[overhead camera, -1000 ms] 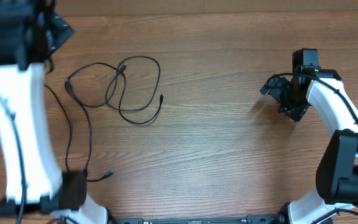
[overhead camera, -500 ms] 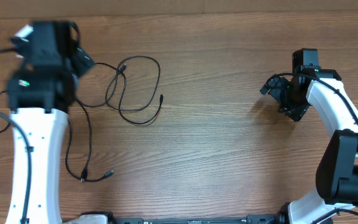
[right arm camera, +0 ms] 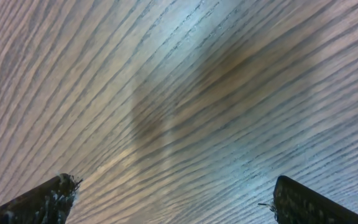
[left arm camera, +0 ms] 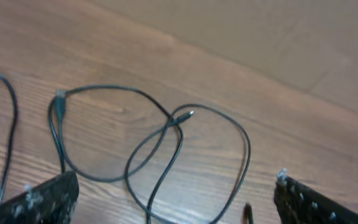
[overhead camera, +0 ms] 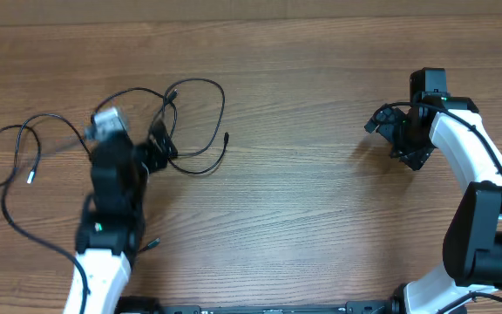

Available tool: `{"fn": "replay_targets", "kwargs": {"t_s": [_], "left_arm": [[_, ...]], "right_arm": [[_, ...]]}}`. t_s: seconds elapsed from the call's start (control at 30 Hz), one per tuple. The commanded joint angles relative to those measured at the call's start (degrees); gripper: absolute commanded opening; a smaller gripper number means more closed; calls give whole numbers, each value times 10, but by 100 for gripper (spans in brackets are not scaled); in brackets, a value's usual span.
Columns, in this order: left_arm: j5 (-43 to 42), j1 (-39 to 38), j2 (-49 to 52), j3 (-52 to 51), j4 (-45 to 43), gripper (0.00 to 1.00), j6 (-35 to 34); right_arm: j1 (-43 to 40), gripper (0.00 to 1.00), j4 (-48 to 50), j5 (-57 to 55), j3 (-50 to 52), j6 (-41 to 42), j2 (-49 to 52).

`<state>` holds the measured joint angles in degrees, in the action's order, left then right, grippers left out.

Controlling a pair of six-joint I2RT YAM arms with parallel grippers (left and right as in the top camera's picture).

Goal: Untangle cables

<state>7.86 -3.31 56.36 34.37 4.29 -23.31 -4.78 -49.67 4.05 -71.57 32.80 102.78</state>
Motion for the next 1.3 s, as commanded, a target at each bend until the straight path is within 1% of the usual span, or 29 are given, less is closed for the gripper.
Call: {"fn": "replay_targets", "kwargs": {"t_s": [0.0, 0.1, 0.23, 0.3, 0.4, 0.57, 0.67, 0.77, 0.87, 1.0, 1.27], "left_arm": [[-15, -1, -58, -94, -53, 100, 3], [-15, -1, -108, -169, -95, 100, -17], [-15, -1, -178, -261, -141, 100, -27], [-15, -1, -226, -308, -151, 100, -38], [-15, 0, -269, -342, -150, 100, -52], [-17, 11, -336, -341, -72, 100, -54], [-18, 21, -391, -341, -5, 100, -54], [-50, 25, -444, -341, 1, 100, 12], [-75, 25, -492, -341, 3, 100, 50], [-79, 25, -560, -341, 3, 100, 53], [-77, 26, -561, -341, 2, 100, 53]], "right_arm": [[2, 100, 1, -6, -4, 2, 2], [2, 100, 1, -6, -4, 2, 2], [2, 100, 1, -6, -4, 2, 2], [2, 100, 1, -6, -4, 2, 2], [2, 100, 1, -6, -4, 2, 2], [2, 100, 1, -6, -4, 2, 2], [2, 100, 1, -6, -4, 2, 2], [2, 100, 1, -6, -4, 2, 2], [2, 100, 1, -6, -4, 2, 2], [2, 100, 1, -6, -4, 2, 2], [2, 100, 1, -6, -4, 2, 2]]}}
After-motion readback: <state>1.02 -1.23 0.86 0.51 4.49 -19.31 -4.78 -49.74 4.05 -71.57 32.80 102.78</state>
